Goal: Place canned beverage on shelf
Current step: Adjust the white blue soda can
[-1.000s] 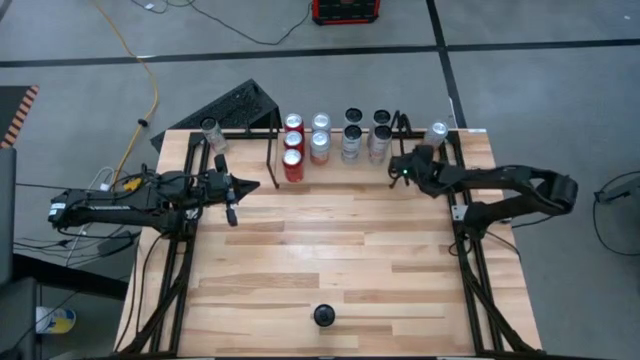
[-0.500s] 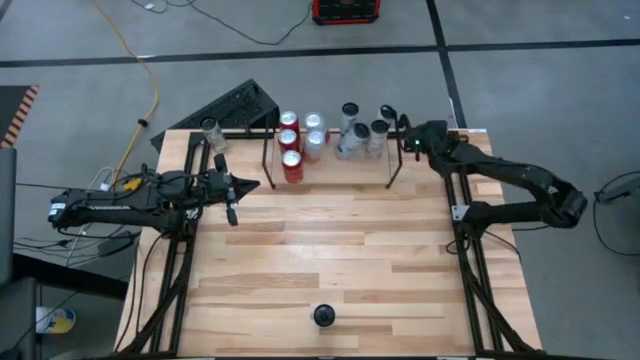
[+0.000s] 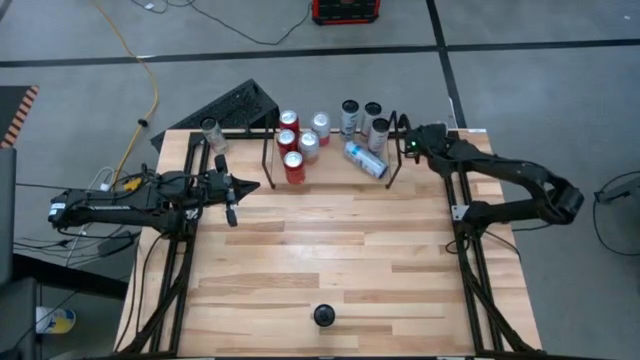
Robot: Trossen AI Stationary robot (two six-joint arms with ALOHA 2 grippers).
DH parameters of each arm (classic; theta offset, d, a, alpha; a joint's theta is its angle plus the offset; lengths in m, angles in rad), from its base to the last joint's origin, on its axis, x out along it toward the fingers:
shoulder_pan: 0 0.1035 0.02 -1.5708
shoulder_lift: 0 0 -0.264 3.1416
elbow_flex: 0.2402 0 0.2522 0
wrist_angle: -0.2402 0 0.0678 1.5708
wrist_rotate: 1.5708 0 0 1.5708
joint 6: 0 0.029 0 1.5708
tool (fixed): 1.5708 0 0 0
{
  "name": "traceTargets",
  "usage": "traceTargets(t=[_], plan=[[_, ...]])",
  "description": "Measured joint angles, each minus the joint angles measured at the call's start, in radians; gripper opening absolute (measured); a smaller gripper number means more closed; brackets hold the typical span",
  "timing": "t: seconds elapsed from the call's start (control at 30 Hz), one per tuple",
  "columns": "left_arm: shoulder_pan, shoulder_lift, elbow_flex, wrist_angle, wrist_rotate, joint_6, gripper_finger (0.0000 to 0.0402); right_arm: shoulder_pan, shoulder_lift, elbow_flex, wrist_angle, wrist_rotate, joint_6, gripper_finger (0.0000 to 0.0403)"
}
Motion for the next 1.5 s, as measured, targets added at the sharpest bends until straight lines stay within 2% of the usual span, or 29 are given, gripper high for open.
traceTargets(t=[0.4, 0.53, 0.6, 0.73, 0.87, 1.0, 1.33, 1.37, 1.5], plan=[[0.0, 0.003, 0.0, -0.036, -0.016, -0.004, 0.0, 0.062, -0.041, 0.0, -0.262, 0.0, 0.158, 0.0], [0.0, 0.019, 0.0, -0.035, -0.054, -0.006, 0.0, 0.109, -0.058, 0.0, -0.36, 0.066, 0.262, 0.0], [0.001, 0.03, 0.0, -0.025, -0.107, -0.006, 0.0, 0.127, -0.065, 0.0, -0.391, 0.105, 0.298, 0.0], [0.025, 0.057, 0.0, 0.016, -0.233, -0.034, 0.0, 0.138, -0.077, -0.001, -0.401, 0.187, 0.369, 0.0], [0.069, 0.073, 0.001, 0.028, -0.237, -0.065, 0.0, 0.154, -0.08, -0.001, -0.31, 0.231, 0.393, 0.0], [0.114, 0.085, 0.001, 0.077, -0.224, -0.077, 0.0, 0.152, -0.08, 0.019, -0.188, 0.225, 0.273, 0.0], [0.162, 0.085, 0.001, 0.085, -0.137, -0.012, 0.0, 0.128, -0.082, 0.279, -0.157, 0.29, 0.014, 0.0], [0.162, 0.085, 0.001, 0.085, -0.131, 0.003, 0.0, 0.117, -0.077, 0.302, -0.143, 0.271, -0.025, 0.0], [0.163, 0.085, 0.001, 0.085, -0.106, 0.069, 0.0, 0.03, -0.059, 0.385, -0.134, 0.085, -0.123, 0.0]])
